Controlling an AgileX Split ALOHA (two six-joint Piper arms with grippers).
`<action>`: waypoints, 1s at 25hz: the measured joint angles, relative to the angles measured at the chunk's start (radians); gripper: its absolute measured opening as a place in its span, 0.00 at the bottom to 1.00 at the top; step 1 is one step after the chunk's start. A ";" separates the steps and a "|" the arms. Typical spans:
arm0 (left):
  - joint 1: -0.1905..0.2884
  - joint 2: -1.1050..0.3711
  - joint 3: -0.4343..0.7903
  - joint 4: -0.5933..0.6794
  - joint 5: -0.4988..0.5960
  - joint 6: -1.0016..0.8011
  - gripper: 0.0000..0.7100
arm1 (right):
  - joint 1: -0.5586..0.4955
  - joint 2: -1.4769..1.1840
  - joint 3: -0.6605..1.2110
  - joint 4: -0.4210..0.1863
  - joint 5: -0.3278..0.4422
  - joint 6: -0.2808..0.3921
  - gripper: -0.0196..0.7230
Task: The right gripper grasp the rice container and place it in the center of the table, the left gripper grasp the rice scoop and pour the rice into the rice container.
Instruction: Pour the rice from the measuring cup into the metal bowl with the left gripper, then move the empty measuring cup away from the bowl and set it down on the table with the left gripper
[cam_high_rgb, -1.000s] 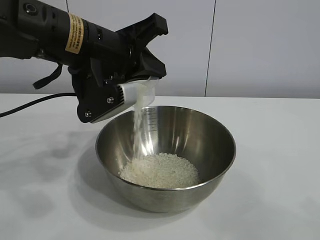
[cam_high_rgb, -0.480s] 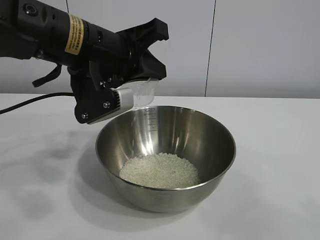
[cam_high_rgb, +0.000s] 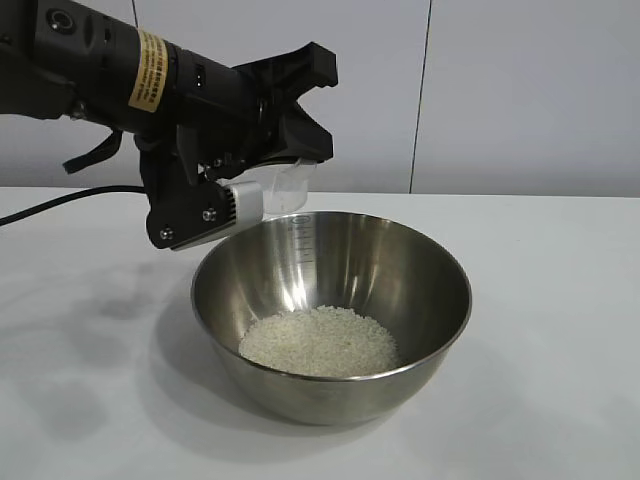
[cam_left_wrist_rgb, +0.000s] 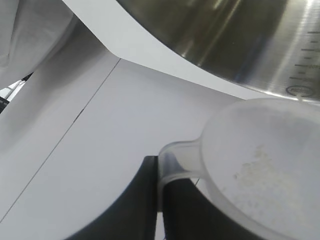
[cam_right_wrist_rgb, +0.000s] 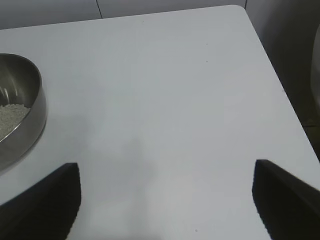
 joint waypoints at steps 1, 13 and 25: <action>0.000 0.000 0.000 0.000 -0.003 -0.021 0.01 | 0.000 0.000 0.000 0.000 0.001 0.000 0.89; 0.000 0.000 0.000 -0.005 -0.166 -0.526 0.01 | 0.000 0.000 0.000 0.000 0.001 0.000 0.89; 0.000 0.000 0.000 -0.122 -0.229 -1.232 0.01 | 0.000 0.000 0.000 0.000 0.001 0.000 0.89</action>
